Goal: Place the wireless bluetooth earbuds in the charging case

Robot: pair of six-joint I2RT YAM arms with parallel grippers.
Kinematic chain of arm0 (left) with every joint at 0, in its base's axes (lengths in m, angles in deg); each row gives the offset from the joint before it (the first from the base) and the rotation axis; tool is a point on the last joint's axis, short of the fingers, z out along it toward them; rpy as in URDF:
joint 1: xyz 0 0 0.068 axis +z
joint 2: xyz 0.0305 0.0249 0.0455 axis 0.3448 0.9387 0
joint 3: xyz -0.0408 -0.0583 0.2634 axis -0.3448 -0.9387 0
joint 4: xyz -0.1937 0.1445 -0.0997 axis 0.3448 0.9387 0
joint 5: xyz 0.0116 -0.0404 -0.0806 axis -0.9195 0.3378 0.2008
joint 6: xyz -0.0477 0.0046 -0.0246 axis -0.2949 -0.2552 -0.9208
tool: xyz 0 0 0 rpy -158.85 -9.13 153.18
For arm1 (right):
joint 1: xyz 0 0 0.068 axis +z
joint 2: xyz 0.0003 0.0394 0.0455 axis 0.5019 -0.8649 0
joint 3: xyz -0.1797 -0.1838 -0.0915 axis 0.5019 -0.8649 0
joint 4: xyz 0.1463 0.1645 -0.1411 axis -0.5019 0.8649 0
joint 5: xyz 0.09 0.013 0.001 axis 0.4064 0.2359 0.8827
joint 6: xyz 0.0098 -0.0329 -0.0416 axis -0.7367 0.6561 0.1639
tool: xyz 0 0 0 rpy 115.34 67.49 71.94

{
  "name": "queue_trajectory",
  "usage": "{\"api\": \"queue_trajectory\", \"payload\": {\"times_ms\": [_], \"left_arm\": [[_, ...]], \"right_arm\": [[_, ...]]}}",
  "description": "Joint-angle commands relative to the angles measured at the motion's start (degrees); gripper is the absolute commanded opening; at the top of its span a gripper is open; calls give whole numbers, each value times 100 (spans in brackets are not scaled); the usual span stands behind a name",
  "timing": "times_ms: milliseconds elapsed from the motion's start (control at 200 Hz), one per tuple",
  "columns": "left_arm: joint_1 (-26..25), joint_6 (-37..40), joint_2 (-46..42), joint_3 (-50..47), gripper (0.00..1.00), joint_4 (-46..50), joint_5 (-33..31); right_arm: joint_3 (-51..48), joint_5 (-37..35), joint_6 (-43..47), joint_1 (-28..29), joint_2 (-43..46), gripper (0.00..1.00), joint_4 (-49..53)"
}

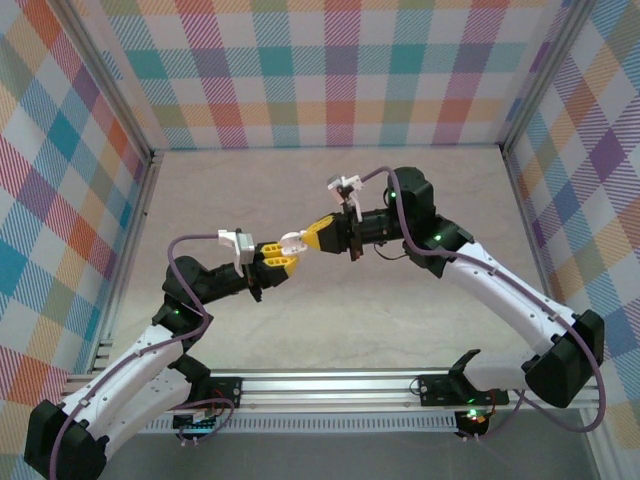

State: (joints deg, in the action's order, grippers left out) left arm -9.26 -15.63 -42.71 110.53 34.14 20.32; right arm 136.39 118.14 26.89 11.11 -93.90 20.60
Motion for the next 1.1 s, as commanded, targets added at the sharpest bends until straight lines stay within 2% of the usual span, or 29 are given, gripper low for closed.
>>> {"api": "queue_trajectory", "payload": {"times_ms": [0,430,745,920,995,1095], "left_arm": [[51,-185,-57,149,0,-354,71],[14,-225,-184,167,0,-315,-28],[8,-260,-215,219,0,-331,-167],[10,-247,-272,230,0,-283,-235],[9,-250,-290,229,0,-288,-248],[8,-243,-308,245,0,-286,-249]], "right_arm": [[-1,-126,232,75,-55,6,-230],[-23,-599,779,311,-107,6,182],[-15,-487,961,355,-196,6,397],[3,-545,1117,359,-205,10,613],[8,-572,1137,359,-213,16,678],[-23,-643,1146,359,-188,17,682]]}}
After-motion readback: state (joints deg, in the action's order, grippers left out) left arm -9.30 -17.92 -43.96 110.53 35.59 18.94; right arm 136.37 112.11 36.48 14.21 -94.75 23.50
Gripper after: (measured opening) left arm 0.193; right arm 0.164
